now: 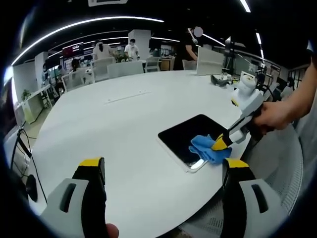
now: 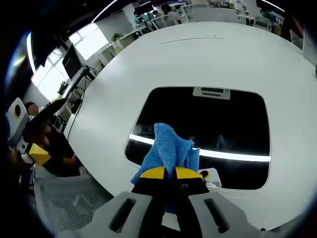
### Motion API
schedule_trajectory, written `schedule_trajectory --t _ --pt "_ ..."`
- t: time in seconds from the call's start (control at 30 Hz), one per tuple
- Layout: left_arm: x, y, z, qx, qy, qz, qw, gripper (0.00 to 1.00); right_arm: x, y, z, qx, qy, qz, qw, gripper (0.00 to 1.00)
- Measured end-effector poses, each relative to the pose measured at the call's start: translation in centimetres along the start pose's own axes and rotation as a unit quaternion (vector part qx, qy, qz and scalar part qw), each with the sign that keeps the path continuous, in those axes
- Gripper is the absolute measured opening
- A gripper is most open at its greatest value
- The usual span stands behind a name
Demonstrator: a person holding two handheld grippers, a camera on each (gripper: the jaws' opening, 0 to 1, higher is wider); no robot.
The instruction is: Wipe the mirror surface with the cleaning cloth until all visible marks leave the cleaned area.
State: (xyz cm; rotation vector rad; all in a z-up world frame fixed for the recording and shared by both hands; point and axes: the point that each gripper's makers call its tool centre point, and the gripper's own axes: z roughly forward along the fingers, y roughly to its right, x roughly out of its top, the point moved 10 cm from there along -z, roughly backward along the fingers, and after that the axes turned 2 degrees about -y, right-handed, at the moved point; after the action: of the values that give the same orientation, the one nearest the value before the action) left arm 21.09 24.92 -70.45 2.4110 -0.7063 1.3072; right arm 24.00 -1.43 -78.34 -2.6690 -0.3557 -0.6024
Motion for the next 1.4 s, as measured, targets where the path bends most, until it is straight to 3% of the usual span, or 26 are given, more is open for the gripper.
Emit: schedule_trajectory --t 0.67,1.4 --pt "0.1 0.2 0.3 -0.005 -0.007 0.009 0.9999 0.97 0.0 1.0 -0.4 -0.008 -0.005 0.012 0.9999 0.00" --pt "-0.3 0.2 0.5 -0.005 -0.009 0.003 0.9999 0.97 2.7 1.8 0.7 -0.020 0.005 0.020 0.9996 0.00"
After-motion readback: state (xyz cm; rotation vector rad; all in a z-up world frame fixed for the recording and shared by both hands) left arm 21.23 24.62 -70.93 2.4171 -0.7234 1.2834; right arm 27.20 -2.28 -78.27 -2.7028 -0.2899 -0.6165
